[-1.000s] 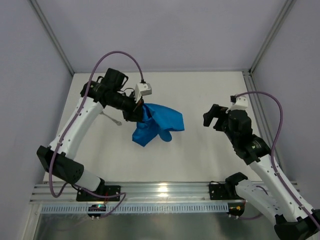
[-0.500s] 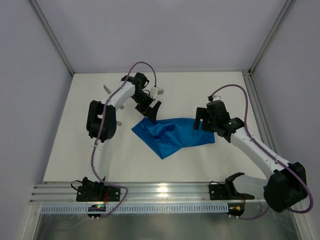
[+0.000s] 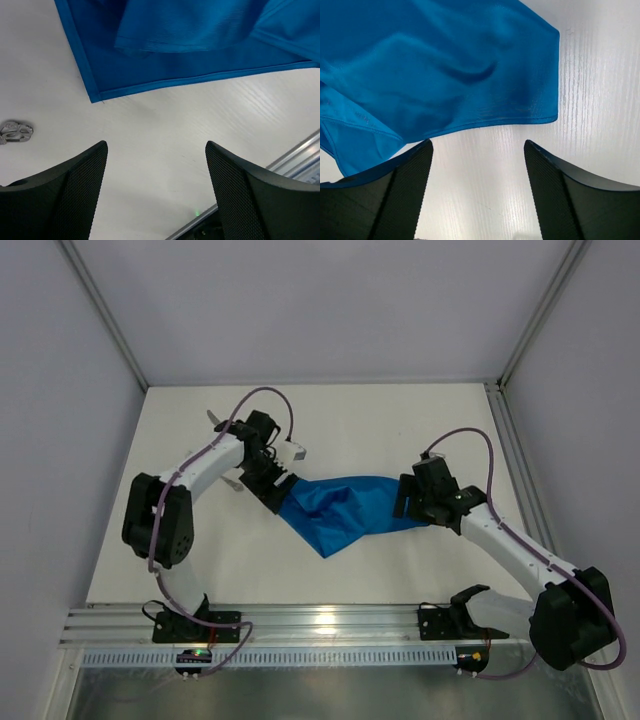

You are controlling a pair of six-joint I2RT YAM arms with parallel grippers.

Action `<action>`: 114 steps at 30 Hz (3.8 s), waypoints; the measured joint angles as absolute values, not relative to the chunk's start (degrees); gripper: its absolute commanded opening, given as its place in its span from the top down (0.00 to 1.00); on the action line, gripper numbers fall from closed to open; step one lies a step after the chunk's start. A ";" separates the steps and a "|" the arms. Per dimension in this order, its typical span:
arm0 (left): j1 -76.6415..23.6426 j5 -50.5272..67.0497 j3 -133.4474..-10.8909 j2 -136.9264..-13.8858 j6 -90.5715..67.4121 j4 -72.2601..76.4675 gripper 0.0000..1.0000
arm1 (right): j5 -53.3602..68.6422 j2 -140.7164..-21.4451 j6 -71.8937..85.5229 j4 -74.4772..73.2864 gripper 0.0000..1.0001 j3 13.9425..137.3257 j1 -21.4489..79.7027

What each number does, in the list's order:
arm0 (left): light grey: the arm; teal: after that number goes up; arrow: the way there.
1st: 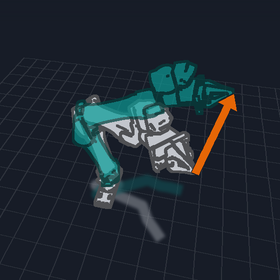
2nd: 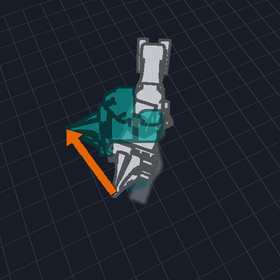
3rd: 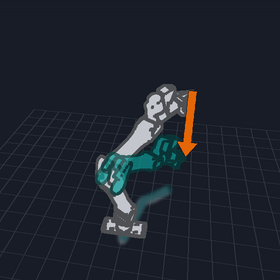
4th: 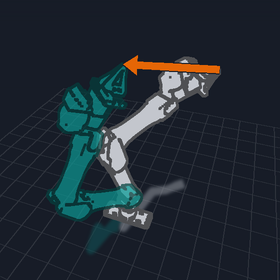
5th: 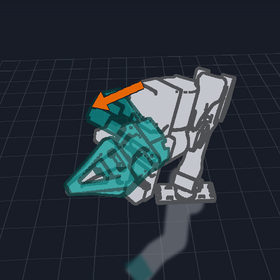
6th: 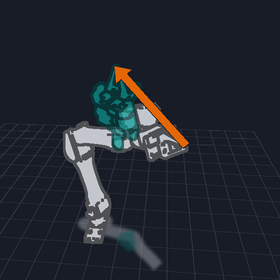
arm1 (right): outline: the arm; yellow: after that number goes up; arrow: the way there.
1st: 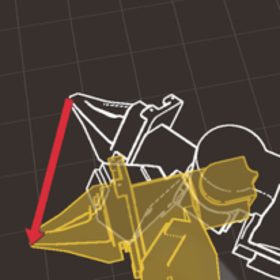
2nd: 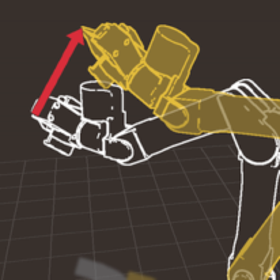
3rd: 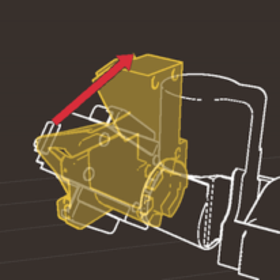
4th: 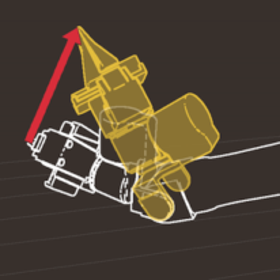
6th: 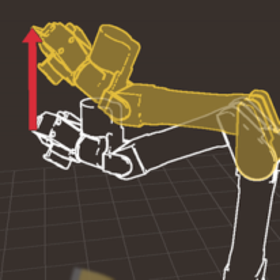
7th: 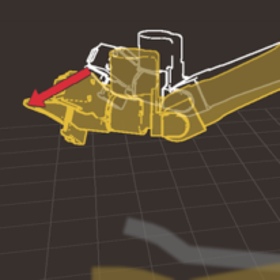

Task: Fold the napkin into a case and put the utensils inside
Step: Flatten out the crumpled napkin at the center of the board.

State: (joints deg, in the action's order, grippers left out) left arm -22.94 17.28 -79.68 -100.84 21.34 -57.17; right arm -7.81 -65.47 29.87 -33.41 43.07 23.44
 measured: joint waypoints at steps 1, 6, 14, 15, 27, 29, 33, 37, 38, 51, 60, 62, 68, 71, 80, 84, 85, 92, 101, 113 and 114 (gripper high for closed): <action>-22.90 15.92 -79.02 -102.24 20.97 -56.82 0.24 | -7.60 -65.32 30.09 -33.50 0.28 42.74 23.44; -22.68 12.60 -78.87 -109.54 18.31 -53.32 0.36 | -5.82 -64.73 30.33 -32.86 0.44 42.50 25.36; -22.09 12.38 -78.81 -110.43 15.84 -47.77 0.41 | -5.34 -65.82 30.09 -26.57 0.56 43.29 39.22; -22.06 12.29 -78.81 -110.45 15.57 -47.29 0.41 | -5.37 -67.20 30.09 -25.76 0.55 43.70 40.47; -21.91 10.50 -80.82 -113.86 15.09 -45.76 0.47 | -6.17 -82.41 29.95 -18.04 0.41 47.92 47.42; -21.74 10.76 -81.60 -114.41 15.40 -46.19 0.57 | -6.74 -83.37 30.24 -17.72 0.39 48.36 47.42; -21.45 13.30 -82.28 -115.18 16.53 -48.99 1.00 | -8.19 -84.34 30.98 -17.91 0.38 48.49 47.42; -21.47 16.84 -82.28 -115.02 18.06 -53.23 1.00 | -9.69 -84.49 32.34 -19.94 0.32 48.49 47.42; -21.47 17.78 -82.28 -114.76 18.24 -54.08 1.00 | -10.02 -84.23 32.82 -20.38 0.31 48.42 47.40; -21.74 27.11 -106.24 -103.96 16.86 -66.00 1.00 | -10.13 -71.20 35.00 -22.85 0.30 45.01 40.97; -35.27 13.32 -141.75 -101.43 17.58 -67.02 1.00 | -9.74 -57.49 31.51 -28.16 0.29 50.92 30.28; -41.80 11.66 -141.69 -99.81 18.76 -67.18 1.00 | -10.31 -56.25 30.02 -30.06 0.29 54.74 29.80; -46.39 9.02 -135.46 -99.24 18.70 -67.61 1.00 | -9.78 -52.45 27.14 -31.38 0.29 59.27 29.43; -45.63 6.20 -129.56 -99.39 18.50 -67.61 1.00 | -7.60 -52.60 26.68 -31.35 0.32 58.57 29.41; -30.76 3.84 -107.98 -99.00 16.45 -61.01 1.00 | -2.81 -57.32 29.87 -28.27 0.34 45.25 33.15; -22.72 2.74 -97.19 -98.04 16.62 -57.19 1.00 | -3.16 -65.63 31.09 -26.11 0.25 43.18 37.60; -21.67 2.68 -94.89 -97.60 16.75 -56.75 1.00 | -2.96 -67.94 31.11 -24.82 0.22 43.18 38.41; -21.74 3.27 -86.83 -92.03 16.80 -53.25 1.00 | -1.98 -80.79 26.39 -14.50 0.11 47.44 47.11; -19.77 5.19 -86.63 -89.38 16.45 -50.92 1.00 | -15.40 -93.97 23.88 -15.20 0.11 60.12 56.05; -17.96 8.36 -86.63 -89.38 15.57 -50.37 1.00 | -37.65 -103.50 28.21 -28.21 0.44 67.40 59.99; -17.50 8.60 -86.63 -89.38 15.57 -50.39 1.00 | -39.00 -103.50 29.15 -29.15 0.47 67.40 59.83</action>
